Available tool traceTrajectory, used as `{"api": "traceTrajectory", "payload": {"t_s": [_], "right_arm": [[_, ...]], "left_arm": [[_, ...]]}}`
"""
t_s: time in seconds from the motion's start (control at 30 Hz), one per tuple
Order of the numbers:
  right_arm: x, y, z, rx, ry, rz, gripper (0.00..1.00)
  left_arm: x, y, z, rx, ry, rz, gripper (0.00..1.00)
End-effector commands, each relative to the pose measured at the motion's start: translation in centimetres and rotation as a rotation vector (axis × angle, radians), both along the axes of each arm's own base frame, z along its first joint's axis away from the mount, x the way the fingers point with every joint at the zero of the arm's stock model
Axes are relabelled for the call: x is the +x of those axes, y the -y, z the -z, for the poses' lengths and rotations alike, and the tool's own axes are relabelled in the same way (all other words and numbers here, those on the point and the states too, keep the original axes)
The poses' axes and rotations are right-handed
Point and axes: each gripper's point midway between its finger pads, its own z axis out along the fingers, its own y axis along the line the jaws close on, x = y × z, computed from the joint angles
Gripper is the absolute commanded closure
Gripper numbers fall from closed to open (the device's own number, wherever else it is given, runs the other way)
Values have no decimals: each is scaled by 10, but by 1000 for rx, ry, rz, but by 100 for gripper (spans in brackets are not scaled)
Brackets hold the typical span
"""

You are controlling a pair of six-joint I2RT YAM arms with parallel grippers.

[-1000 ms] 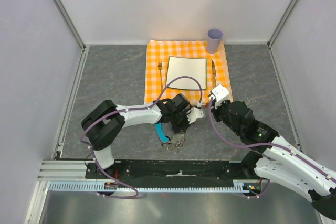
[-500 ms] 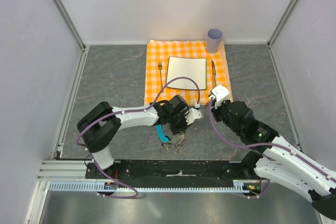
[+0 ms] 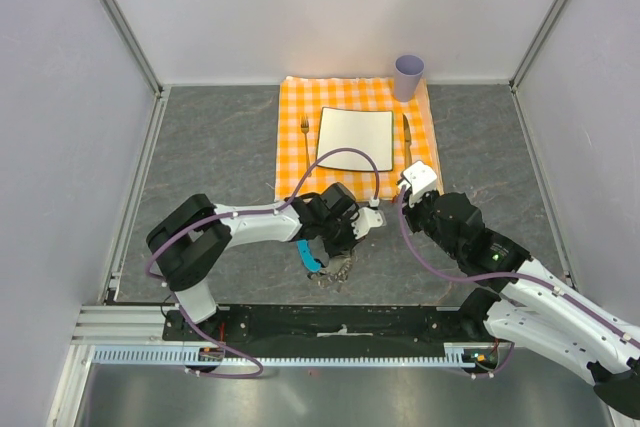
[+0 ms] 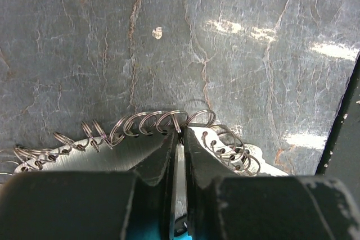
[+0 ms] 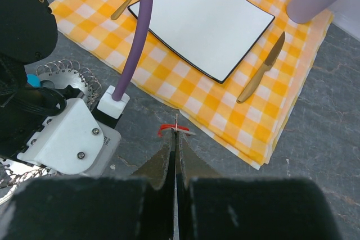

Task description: Put the keys on the keyring

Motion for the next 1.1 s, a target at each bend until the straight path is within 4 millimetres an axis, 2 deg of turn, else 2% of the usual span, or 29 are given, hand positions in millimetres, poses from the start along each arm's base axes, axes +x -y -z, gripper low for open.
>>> {"api": "traceTrajectory", "payload": {"t_s": [0.0,0.27,0.53,0.77,0.87,0.97,1.0,1.07], "right_arm": [[2,-3,-9,43,27,3,100],[2,-3,-9,43,26,1,100],[1,-4,-9,43,26,-5,100],[1,-5,-9,45,24,-8,100],[1,-5,-8,44,23,-8,100],[1,-5,-7,42,21,-8,100],[1,-6,-7,43,20,-12,100],[0,-6,-8,45,21,-15,100]], "left_arm": [[-4,5,-4,-37,-14,-14,85],[-5,5,-4,-48,-16,-18,89],[-7,4,-17,-102,7,-24,88],[-8,3,-10,-91,-5,-29,86],[-9,4,-9,-94,-11,-26,88],[-9,4,-10,-102,-4,-21,94],[-9,5,-13,-112,0,-21,98],[-9,6,-18,-130,10,-15,98]]}}
